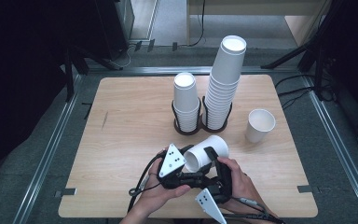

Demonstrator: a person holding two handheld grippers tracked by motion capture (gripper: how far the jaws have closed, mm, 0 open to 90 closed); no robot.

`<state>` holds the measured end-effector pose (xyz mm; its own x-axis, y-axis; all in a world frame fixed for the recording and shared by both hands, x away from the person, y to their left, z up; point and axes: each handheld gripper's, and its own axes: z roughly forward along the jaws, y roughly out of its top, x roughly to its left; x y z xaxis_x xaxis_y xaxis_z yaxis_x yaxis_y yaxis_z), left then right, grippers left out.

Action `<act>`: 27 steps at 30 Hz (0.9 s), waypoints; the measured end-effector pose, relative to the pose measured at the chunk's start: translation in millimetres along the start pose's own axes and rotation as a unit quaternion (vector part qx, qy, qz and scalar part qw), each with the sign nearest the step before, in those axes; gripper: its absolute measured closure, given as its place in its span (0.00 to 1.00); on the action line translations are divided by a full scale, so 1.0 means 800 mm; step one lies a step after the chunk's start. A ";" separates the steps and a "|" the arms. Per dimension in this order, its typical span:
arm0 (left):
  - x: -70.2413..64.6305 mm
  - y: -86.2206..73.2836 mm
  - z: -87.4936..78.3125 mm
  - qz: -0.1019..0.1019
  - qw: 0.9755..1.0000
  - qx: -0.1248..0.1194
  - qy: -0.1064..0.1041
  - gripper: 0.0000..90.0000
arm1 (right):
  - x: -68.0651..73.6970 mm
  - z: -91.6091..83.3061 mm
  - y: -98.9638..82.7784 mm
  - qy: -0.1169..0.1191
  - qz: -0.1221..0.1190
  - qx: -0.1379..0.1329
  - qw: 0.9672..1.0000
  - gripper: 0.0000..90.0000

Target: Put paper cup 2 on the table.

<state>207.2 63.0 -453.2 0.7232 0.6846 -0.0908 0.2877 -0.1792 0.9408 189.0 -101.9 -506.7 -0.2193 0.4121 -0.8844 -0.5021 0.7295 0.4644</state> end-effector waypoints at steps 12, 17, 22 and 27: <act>0.007 -0.001 -0.002 -0.011 1.000 -0.011 0.007 0.26 | -0.002 0.001 0.000 0.016 0.018 0.003 1.000 0.05; 0.011 -0.001 -0.003 -0.015 1.000 -0.018 0.018 0.26 | -0.001 0.001 0.000 0.017 0.023 0.003 1.000 0.03; 0.019 -0.003 -0.004 -0.027 0.999 -0.026 0.032 0.26 | -0.004 0.000 0.000 0.010 0.034 0.003 0.999 0.03; 0.024 -0.005 -0.004 -0.028 0.997 -0.040 0.052 0.26 | -0.008 0.000 -0.001 0.006 0.047 0.004 0.999 0.03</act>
<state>217.7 79.1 -457.6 0.6373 0.7621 -0.1140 0.2717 -0.0838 0.9587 190.4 -105.1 -501.2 -0.2753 0.4732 -0.8368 -0.4721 0.6917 0.5465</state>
